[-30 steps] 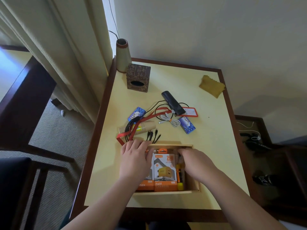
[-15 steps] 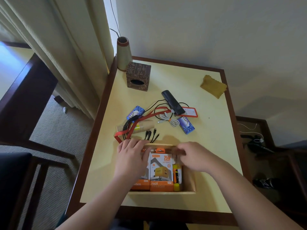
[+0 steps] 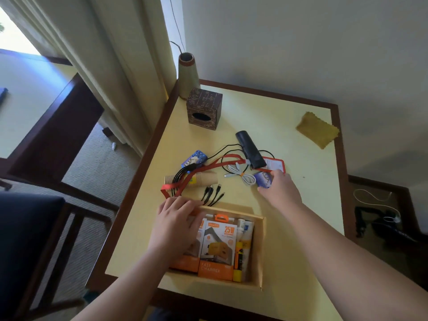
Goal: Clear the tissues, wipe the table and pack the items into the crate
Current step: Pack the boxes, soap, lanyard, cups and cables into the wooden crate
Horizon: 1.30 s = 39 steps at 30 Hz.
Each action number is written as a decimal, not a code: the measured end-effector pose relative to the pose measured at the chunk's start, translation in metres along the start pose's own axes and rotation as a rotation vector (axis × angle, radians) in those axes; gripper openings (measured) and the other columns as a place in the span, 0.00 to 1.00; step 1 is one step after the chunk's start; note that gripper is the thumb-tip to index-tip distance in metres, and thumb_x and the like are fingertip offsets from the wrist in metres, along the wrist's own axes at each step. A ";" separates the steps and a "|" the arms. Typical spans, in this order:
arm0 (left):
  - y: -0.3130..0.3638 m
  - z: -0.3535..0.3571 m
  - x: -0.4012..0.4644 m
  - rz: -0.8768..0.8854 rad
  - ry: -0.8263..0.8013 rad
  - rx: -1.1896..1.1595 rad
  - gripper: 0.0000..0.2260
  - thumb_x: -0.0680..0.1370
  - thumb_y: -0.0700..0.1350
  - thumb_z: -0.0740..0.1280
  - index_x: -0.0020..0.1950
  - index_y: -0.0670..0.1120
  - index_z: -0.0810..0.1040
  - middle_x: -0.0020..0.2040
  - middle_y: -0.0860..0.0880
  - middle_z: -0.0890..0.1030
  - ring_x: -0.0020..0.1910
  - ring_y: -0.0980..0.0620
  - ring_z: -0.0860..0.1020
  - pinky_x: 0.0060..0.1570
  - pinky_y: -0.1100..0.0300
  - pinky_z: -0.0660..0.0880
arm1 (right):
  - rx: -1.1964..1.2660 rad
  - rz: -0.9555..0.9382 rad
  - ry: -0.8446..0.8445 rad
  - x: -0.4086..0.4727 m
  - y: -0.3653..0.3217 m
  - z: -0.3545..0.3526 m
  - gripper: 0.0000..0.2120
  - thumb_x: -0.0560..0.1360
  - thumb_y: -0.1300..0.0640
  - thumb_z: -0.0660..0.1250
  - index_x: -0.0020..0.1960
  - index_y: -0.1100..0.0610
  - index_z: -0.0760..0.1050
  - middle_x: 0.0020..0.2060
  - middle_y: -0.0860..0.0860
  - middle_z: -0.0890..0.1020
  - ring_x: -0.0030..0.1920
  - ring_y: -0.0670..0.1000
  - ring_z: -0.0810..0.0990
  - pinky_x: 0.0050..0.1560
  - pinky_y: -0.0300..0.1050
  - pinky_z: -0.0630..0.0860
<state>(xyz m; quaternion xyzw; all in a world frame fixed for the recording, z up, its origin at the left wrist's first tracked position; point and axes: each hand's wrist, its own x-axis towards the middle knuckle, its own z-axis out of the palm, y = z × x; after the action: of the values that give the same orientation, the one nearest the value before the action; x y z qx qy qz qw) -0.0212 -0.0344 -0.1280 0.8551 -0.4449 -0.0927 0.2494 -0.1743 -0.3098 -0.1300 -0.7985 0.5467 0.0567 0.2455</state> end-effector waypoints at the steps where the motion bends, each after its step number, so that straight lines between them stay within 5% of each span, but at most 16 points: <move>1: 0.001 -0.001 0.000 -0.006 -0.002 -0.002 0.11 0.80 0.56 0.71 0.62 0.57 0.82 0.57 0.60 0.80 0.60 0.52 0.75 0.67 0.49 0.69 | -0.021 0.011 -0.001 0.006 0.002 0.005 0.26 0.74 0.46 0.75 0.65 0.55 0.71 0.57 0.56 0.75 0.53 0.59 0.79 0.48 0.52 0.79; 6: 0.002 -0.003 0.000 -0.028 -0.018 -0.014 0.12 0.81 0.58 0.69 0.62 0.58 0.81 0.58 0.61 0.79 0.61 0.53 0.73 0.69 0.50 0.67 | -0.079 0.016 0.016 0.010 0.015 0.018 0.25 0.73 0.48 0.75 0.64 0.57 0.73 0.58 0.57 0.75 0.57 0.60 0.77 0.55 0.55 0.80; 10: 0.002 -0.003 0.001 -0.023 -0.015 -0.021 0.12 0.80 0.58 0.69 0.62 0.58 0.81 0.58 0.61 0.79 0.61 0.53 0.74 0.69 0.49 0.68 | -0.056 0.137 -0.047 -0.007 0.025 0.014 0.23 0.70 0.43 0.76 0.52 0.57 0.71 0.47 0.56 0.77 0.47 0.58 0.79 0.41 0.47 0.75; 14: 0.000 -0.002 0.001 -0.001 -0.013 -0.027 0.12 0.80 0.56 0.71 0.61 0.55 0.82 0.57 0.59 0.79 0.60 0.52 0.74 0.67 0.52 0.67 | 0.465 0.371 -0.065 -0.040 0.025 -0.005 0.18 0.71 0.49 0.75 0.44 0.65 0.82 0.31 0.52 0.77 0.32 0.53 0.74 0.35 0.45 0.68; 18: -0.001 -0.001 0.002 0.013 -0.012 -0.023 0.12 0.80 0.56 0.71 0.61 0.54 0.82 0.58 0.57 0.80 0.60 0.51 0.74 0.66 0.49 0.69 | 0.618 0.252 0.043 -0.122 -0.005 -0.032 0.13 0.74 0.48 0.75 0.56 0.50 0.78 0.45 0.43 0.82 0.43 0.43 0.81 0.38 0.41 0.72; 22: -0.003 -0.001 0.001 0.018 -0.034 -0.008 0.13 0.81 0.57 0.69 0.62 0.54 0.82 0.59 0.57 0.80 0.62 0.49 0.74 0.67 0.48 0.68 | 0.318 -0.015 0.115 -0.188 -0.023 -0.006 0.17 0.74 0.44 0.74 0.60 0.44 0.78 0.46 0.39 0.77 0.49 0.41 0.75 0.43 0.33 0.71; 26: -0.002 -0.003 0.001 0.010 -0.058 0.013 0.13 0.82 0.57 0.68 0.64 0.55 0.81 0.60 0.56 0.79 0.64 0.48 0.73 0.68 0.47 0.68 | 0.011 0.004 0.148 -0.203 -0.025 0.035 0.23 0.73 0.34 0.67 0.62 0.46 0.77 0.45 0.43 0.73 0.49 0.47 0.69 0.49 0.42 0.74; 29: -0.003 -0.002 0.001 0.022 -0.058 0.012 0.14 0.81 0.56 0.68 0.64 0.54 0.81 0.59 0.55 0.80 0.62 0.47 0.74 0.67 0.45 0.70 | -0.194 0.013 0.263 -0.195 -0.031 0.050 0.24 0.73 0.29 0.65 0.53 0.49 0.78 0.44 0.47 0.76 0.47 0.51 0.72 0.44 0.48 0.73; 34: -0.005 -0.001 0.001 0.033 -0.071 0.020 0.14 0.81 0.56 0.68 0.65 0.53 0.80 0.59 0.54 0.79 0.62 0.47 0.73 0.67 0.45 0.70 | -0.355 0.015 0.320 -0.183 -0.037 0.066 0.19 0.70 0.39 0.77 0.47 0.53 0.78 0.44 0.52 0.77 0.46 0.55 0.74 0.42 0.52 0.74; 39: -0.005 -0.002 0.001 0.041 -0.068 0.010 0.14 0.81 0.56 0.68 0.65 0.53 0.81 0.59 0.54 0.80 0.62 0.48 0.73 0.67 0.44 0.70 | -0.312 -0.064 0.345 -0.193 -0.034 0.067 0.20 0.71 0.40 0.77 0.56 0.50 0.78 0.46 0.51 0.78 0.47 0.53 0.76 0.42 0.50 0.75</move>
<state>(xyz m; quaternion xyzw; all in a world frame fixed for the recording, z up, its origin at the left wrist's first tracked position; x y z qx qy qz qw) -0.0160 -0.0321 -0.1290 0.8436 -0.4708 -0.1141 0.2316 -0.2088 -0.1065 -0.1079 -0.8417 0.5395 -0.0046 0.0238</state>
